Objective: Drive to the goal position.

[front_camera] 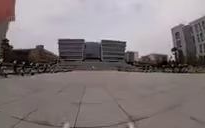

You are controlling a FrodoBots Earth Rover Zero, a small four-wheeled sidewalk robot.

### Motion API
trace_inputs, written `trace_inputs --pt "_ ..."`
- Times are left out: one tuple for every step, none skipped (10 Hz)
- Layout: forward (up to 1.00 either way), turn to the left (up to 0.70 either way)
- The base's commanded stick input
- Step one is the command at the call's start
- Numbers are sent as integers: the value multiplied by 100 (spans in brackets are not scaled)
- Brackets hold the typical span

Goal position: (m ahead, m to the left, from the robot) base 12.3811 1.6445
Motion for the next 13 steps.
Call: trace_inputs --pt "85 0" --pt "85 0" --pt "85 0" --pt "85 0" --pt "85 0" --pt "85 0" --pt "85 0" --pt "85 0" --pt "85 0" --pt "85 0" --pt "85 0" --pt "85 0" --pt "85 0"
